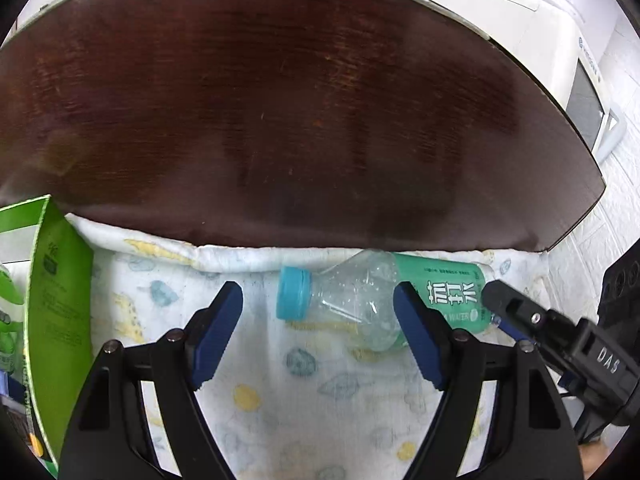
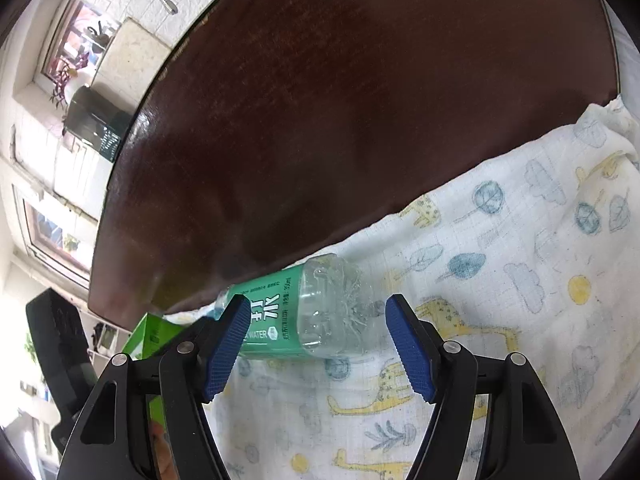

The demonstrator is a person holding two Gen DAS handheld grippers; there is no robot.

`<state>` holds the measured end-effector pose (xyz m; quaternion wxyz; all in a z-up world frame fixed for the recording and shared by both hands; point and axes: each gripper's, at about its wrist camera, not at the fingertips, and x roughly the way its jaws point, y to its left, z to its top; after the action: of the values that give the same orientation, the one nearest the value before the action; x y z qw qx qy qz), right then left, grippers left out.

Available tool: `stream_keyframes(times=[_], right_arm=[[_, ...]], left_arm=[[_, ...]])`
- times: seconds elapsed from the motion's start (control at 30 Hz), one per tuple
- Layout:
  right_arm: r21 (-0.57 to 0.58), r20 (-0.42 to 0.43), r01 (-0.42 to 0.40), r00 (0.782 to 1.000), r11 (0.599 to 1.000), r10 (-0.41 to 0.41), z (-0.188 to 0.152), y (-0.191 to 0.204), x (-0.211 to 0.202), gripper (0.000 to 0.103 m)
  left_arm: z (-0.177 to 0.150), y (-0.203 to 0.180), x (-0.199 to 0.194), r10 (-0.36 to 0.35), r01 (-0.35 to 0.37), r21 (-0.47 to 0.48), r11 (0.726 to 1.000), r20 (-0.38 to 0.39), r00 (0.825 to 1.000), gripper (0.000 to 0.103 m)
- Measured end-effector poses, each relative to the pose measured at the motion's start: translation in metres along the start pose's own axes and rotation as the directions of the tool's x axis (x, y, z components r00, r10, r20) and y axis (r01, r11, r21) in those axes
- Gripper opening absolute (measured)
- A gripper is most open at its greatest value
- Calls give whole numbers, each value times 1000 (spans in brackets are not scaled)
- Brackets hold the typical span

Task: Organize rigid objects
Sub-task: 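Move the right gripper to the SODA WATER bottle and grasp its middle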

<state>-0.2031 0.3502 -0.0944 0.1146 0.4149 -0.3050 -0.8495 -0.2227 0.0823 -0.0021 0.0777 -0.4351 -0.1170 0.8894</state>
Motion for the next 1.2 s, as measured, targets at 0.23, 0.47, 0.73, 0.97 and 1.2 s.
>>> stream_keyframes(times=[0.23,0.47,0.73,0.97,1.2], right_arm=[[-60,-9,15,1000,998,-15,-5,5,7,72],[-103,-11,15,1000,995,-16,-14,12,10,69],[-162,11,26,1000,986,-25,-25,22,-3,68],[-213,32,-20,999,977,27,-28,43,-22,68],[-231,10,-77,997,970,81,-47,65,-30,68]], left_arm=[[-3,6,7,-97,97,-3,995,0,995,78],[-10,7,3,-150,150,-19,988,9,989,74],[-16,-10,-6,-153,154,-20,988,30,988,71],[-26,-7,-42,-123,125,-22,992,86,989,71],[-51,4,-85,-79,82,-21,996,132,988,71]])
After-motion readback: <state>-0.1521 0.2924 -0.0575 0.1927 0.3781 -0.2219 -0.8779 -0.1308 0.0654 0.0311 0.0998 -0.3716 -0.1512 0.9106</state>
